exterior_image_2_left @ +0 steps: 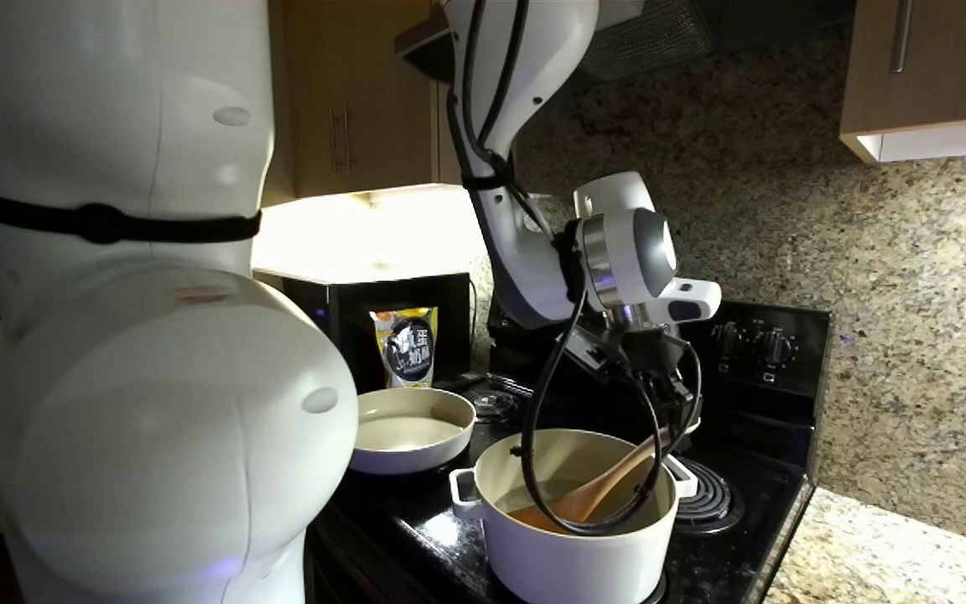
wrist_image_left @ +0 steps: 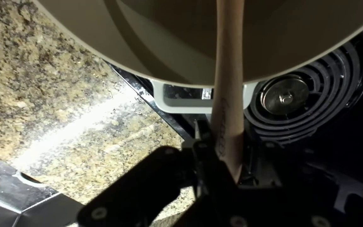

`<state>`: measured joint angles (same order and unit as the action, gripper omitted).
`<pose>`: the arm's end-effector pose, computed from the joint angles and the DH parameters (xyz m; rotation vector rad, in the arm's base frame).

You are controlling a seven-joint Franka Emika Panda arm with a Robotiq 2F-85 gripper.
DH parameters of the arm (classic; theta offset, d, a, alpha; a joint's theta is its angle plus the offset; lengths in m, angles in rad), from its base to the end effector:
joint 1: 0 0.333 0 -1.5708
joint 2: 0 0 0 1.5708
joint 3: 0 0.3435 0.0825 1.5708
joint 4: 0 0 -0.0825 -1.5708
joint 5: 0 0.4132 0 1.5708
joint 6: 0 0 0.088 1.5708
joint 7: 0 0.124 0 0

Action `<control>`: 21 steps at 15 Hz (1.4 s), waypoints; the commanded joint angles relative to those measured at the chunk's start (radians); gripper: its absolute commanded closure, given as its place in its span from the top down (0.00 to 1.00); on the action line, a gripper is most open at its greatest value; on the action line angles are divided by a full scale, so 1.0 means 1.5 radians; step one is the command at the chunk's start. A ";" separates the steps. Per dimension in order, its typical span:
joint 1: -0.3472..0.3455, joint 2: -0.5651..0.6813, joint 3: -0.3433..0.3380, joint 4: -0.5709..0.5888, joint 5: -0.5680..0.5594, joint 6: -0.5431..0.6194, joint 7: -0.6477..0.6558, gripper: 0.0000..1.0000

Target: Stir the contents in the white pot

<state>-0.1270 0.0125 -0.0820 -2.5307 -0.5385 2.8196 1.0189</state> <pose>0.4948 -0.0818 0.2817 2.7833 -1.0771 0.5117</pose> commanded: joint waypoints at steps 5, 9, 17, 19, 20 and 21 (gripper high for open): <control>-0.007 -0.011 -0.021 -0.025 -0.131 0.087 0.197 0.07; -0.009 -0.008 -0.039 -0.019 -0.193 0.117 0.277 0.07; -0.008 -0.008 -0.071 0.001 -0.364 0.144 0.447 0.07; -0.007 -0.010 -0.074 0.008 -0.413 0.141 0.505 0.07; -0.007 -0.010 -0.076 0.011 -0.436 0.141 0.531 0.07; -0.006 -0.009 -0.077 0.014 -0.455 0.142 0.554 0.07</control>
<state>-0.1328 0.0097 -0.1921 -2.5147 -1.1268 3.0039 1.7135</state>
